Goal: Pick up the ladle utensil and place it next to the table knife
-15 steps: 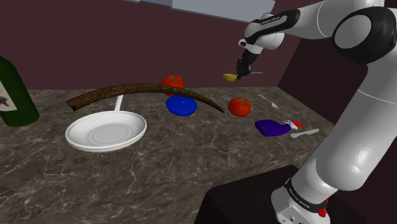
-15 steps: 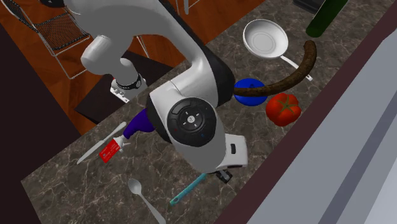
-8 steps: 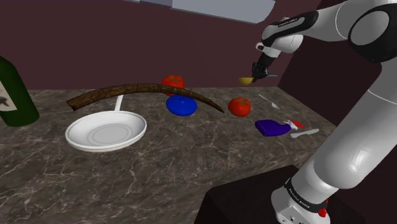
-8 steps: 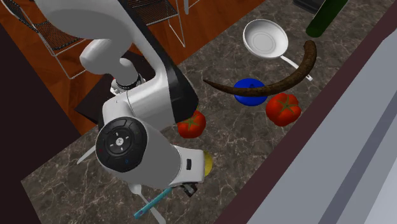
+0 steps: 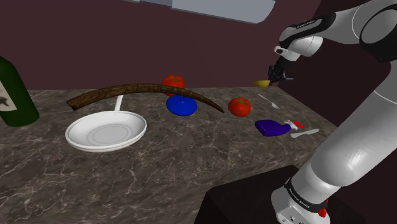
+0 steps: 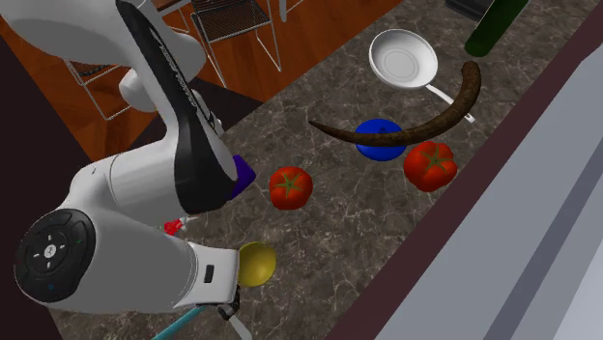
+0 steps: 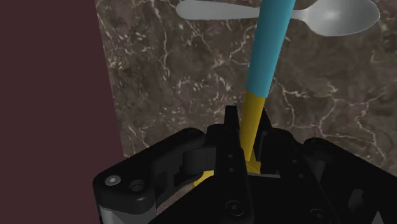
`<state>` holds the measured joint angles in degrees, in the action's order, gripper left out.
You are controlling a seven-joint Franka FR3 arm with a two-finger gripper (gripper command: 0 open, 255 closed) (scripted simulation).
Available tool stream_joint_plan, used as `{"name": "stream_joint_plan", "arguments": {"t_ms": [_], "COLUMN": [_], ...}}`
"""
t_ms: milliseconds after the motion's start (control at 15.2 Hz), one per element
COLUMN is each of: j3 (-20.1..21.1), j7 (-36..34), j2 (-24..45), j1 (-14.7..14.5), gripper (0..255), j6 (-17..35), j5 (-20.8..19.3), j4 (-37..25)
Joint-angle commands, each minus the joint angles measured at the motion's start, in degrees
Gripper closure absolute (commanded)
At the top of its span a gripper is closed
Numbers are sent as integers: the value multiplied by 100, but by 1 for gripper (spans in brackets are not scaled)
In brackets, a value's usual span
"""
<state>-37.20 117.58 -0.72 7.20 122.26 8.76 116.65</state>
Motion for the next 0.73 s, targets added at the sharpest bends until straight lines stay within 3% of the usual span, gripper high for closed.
{"name": "stream_joint_plan", "arguments": {"t_ms": [0,660], "j3": [-165,-859], "j7": [355,1966], "j2": [29,495], "j1": [158,923], "gripper": [255,255], "j6": [-51,-461], "j5": [57,535], "j4": [-28,-505]}}
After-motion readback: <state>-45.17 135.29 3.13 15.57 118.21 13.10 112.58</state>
